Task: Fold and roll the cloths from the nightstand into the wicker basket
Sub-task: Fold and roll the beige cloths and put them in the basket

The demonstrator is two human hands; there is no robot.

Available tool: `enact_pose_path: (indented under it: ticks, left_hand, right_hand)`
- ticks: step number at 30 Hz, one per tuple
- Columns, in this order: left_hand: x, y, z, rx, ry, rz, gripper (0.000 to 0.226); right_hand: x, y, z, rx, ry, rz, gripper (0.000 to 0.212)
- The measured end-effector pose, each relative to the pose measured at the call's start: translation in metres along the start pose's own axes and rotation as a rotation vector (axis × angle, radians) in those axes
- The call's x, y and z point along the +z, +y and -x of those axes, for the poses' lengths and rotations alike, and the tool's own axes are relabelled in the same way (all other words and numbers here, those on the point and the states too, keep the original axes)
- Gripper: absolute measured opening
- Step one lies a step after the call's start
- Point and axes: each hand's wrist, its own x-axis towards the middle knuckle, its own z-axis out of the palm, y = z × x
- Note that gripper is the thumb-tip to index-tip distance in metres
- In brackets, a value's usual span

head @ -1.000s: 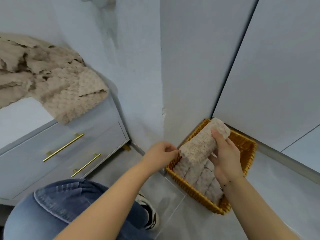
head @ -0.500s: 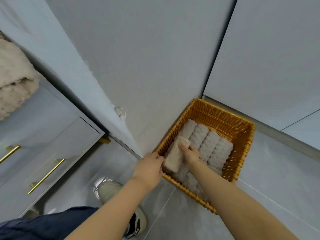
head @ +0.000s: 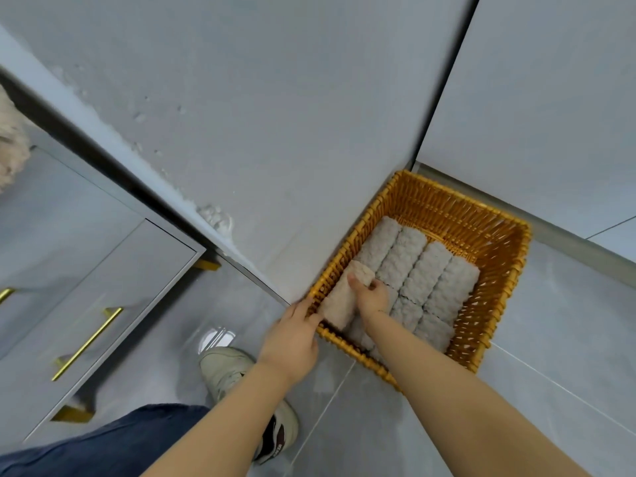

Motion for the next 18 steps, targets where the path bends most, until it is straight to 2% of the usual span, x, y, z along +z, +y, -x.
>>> enact_pose_path:
  ticks: [4,7,11,14,18]
  left_hand:
    - [0.000,-0.001,0.000,0.007,0.017,0.021,0.047]
    - [0.000,-0.002,-0.002,0.005,0.022,0.038,0.047]
    - [0.002,-0.002,-0.004,-0.017,0.017,0.064,0.048]
    - [0.001,-0.002,-0.003,-0.024,0.000,0.074,0.049]
    - [-0.004,-0.002,-0.001,-0.035,-0.032,0.099,0.048]
  right_hand:
    - [0.008,-0.004,0.005,-0.112,0.107,0.135,0.065]
    - [0.006,-0.004,0.013,-0.060,0.092,0.032,0.068]
    - [-0.003,0.007,0.036,0.090,0.031,-0.157,0.070]
    - [-0.001,0.018,0.046,0.139,-0.064,-0.264,0.060]
    - [0.003,0.018,0.048,0.164,-0.180,-0.254,0.050]
